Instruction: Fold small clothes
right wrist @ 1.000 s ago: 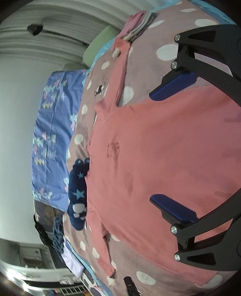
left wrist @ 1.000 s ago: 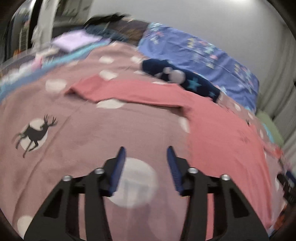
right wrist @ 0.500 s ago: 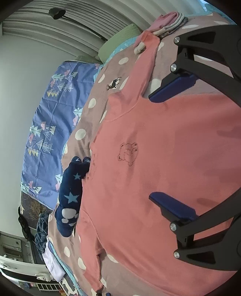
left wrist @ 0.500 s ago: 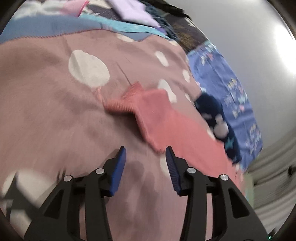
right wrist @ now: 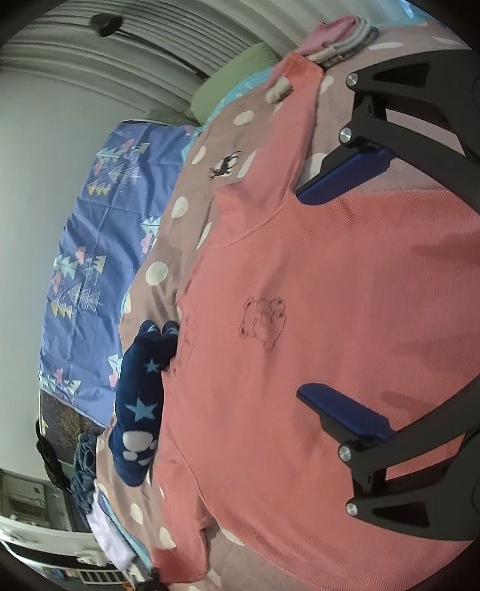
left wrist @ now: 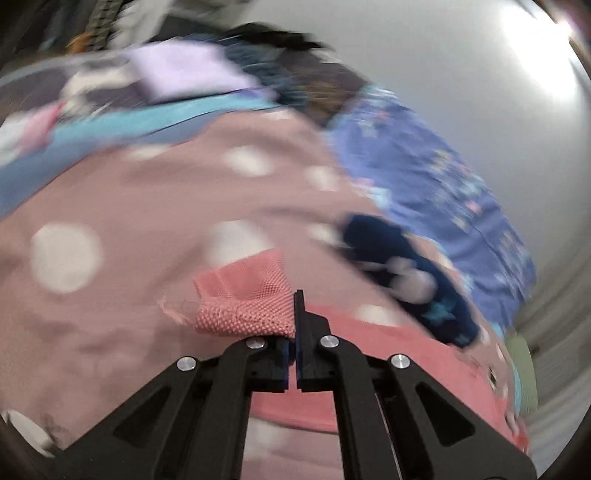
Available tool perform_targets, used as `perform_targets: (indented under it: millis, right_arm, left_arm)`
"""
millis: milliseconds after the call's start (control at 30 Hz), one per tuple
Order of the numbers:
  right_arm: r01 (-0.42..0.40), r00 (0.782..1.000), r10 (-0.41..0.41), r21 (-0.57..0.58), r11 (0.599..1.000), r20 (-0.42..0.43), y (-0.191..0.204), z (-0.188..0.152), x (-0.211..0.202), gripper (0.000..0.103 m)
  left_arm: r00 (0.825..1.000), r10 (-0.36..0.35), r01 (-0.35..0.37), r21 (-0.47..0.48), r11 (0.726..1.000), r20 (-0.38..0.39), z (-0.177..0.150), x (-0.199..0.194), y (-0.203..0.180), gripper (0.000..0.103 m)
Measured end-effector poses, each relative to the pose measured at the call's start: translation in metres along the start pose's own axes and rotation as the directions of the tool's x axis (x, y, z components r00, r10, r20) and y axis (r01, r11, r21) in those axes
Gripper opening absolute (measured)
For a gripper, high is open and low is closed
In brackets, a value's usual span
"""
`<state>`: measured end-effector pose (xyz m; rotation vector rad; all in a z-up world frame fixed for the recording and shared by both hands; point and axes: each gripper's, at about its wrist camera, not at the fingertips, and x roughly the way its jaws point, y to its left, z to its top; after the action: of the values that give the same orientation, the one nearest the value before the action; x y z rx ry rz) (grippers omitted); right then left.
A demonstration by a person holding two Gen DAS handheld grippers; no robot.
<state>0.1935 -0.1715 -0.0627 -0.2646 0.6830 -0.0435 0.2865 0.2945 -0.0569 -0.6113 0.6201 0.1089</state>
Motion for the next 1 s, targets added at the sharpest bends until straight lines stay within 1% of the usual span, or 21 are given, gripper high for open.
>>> perform_targets:
  millis: [67, 133, 167, 233, 267, 300, 333, 367, 400, 433, 467, 500, 533, 567, 600, 667, 733, 800, 833, 933, 1000]
  right_arm:
    - [-0.014, 1.000, 0.014, 0.034, 0.999, -0.002, -0.013, -0.003, 0.001, 0.098]
    - [-0.017, 1.000, 0.017, 0.065, 0.998, 0.001, -0.027, -0.007, 0.003, 0.098]
    - [-0.016, 1.000, 0.016, 0.084, 0.996, 0.003, -0.038, -0.010, 0.004, 0.098]
    - [-0.026, 1.000, 0.026, 0.114, 0.993, 0.000, -0.053, -0.015, 0.008, 0.098]
    - [-0.039, 0.999, 0.040, 0.139, 0.990, -0.005, -0.064, -0.019, 0.010, 0.098]
    - [-0.050, 0.999, 0.052, 0.158, 0.986, -0.010, -0.071, -0.022, 0.012, 0.098]
    - [-0.061, 0.998, 0.065, 0.182, 0.981, -0.015, -0.079, -0.026, 0.014, 0.094]
    - [-0.076, 0.996, 0.082, 0.211, 0.975, -0.022, -0.088, -0.031, 0.016, 0.090]
    - [-0.086, 0.995, 0.095, 0.231, 0.969, -0.029, -0.095, -0.035, 0.018, 0.087]
    - [-0.097, 0.993, 0.110, 0.250, 0.963, -0.038, -0.101, -0.040, 0.020, 0.080]
    - [-0.121, 0.989, 0.140, 0.277, 0.953, -0.052, -0.108, -0.046, 0.024, 0.072]
    - [-0.157, 0.980, 0.186, 0.309, 0.938, -0.068, -0.115, -0.053, 0.029, 0.067]
    - [-0.179, 0.973, 0.216, 0.329, 0.927, -0.079, -0.118, -0.057, 0.032, 0.056]
    - [-0.196, 0.966, 0.241, 0.347, 0.917, -0.092, -0.121, -0.061, 0.035, 0.049]
    - [-0.206, 0.960, 0.258, 0.361, 0.910, -0.104, -0.124, -0.065, 0.038, 0.047]
    - [-0.215, 0.959, 0.266, 0.360, 0.908, -0.099, -0.126, -0.066, 0.037, 0.043]
    - [-0.233, 0.956, 0.279, 0.344, 0.909, -0.087, -0.124, -0.062, 0.033, 0.040]
    - [-0.252, 0.956, 0.286, 0.303, 0.919, -0.073, -0.116, -0.055, 0.027, 0.040]
    - [-0.262, 0.954, 0.291, 0.285, 0.922, -0.065, -0.113, -0.052, 0.024, 0.040]
    - [-0.345, 0.930, 0.363, 0.221, 0.912, -0.047, -0.097, -0.035, 0.019, 0.040]
    - [-0.385, 0.916, 0.398, 0.162, 0.908, -0.050, -0.078, -0.023, 0.018, 0.040]
  left_arm:
    - [0.998, -0.061, 0.060, 0.095, 0.994, 0.003, -0.006, -0.006, -0.051, 0.001]
    - [0.993, -0.117, 0.115, 0.217, 0.969, -0.006, -0.024, -0.011, -0.107, 0.001]
    - [0.989, -0.146, 0.146, 0.302, 0.942, -0.022, -0.041, -0.011, -0.144, 0.001]
    - [0.982, -0.174, 0.186, 0.418, 0.889, -0.066, -0.073, -0.008, -0.195, 0.001]
    - [0.977, -0.182, 0.212, 0.482, 0.850, -0.109, -0.099, -0.003, -0.224, 0.001]
    - [0.969, -0.192, 0.246, 0.524, 0.816, -0.155, -0.122, 0.003, -0.246, 0.001]
    - [0.962, -0.196, 0.270, 0.548, 0.792, -0.190, -0.139, 0.008, -0.259, 0.001]
    - [0.949, -0.193, 0.306, 0.582, 0.754, -0.249, -0.169, 0.019, -0.281, 0.002]
    - [0.943, -0.183, 0.318, 0.595, 0.738, -0.277, -0.184, 0.023, -0.288, 0.002]
    - [0.933, -0.172, 0.338, 0.612, 0.715, -0.315, -0.206, 0.031, -0.297, 0.002]
    - [0.922, -0.149, 0.355, 0.628, 0.692, -0.356, -0.229, 0.038, -0.305, 0.003]
    - [0.916, -0.126, 0.360, 0.640, 0.679, -0.382, -0.244, 0.045, -0.308, 0.004]
    - [0.910, -0.107, 0.364, 0.649, 0.668, -0.400, -0.256, 0.049, -0.309, 0.012]
    - [0.902, -0.095, 0.375, 0.653, 0.658, -0.421, -0.269, 0.052, -0.310, 0.021]
    - [0.896, -0.094, 0.385, 0.654, 0.652, -0.433, -0.275, 0.052, -0.309, 0.024]
    - [0.885, -0.129, 0.418, 0.638, 0.646, -0.448, -0.276, 0.046, -0.306, 0.037]
    - [0.880, -0.166, 0.436, 0.618, 0.654, -0.445, -0.266, 0.036, -0.301, 0.039]
    - [0.888, -0.183, 0.430, 0.619, 0.658, -0.422, -0.260, 0.022, -0.293, 0.045]
    - [0.898, -0.183, 0.414, 0.628, 0.659, -0.399, -0.256, 0.014, -0.288, 0.047]
    - [0.942, -0.155, 0.325, 0.683, 0.655, -0.299, -0.244, -0.009, -0.264, 0.051]
    - [0.973, -0.093, 0.221, 0.725, 0.652, -0.213, -0.234, -0.017, -0.246, 0.054]
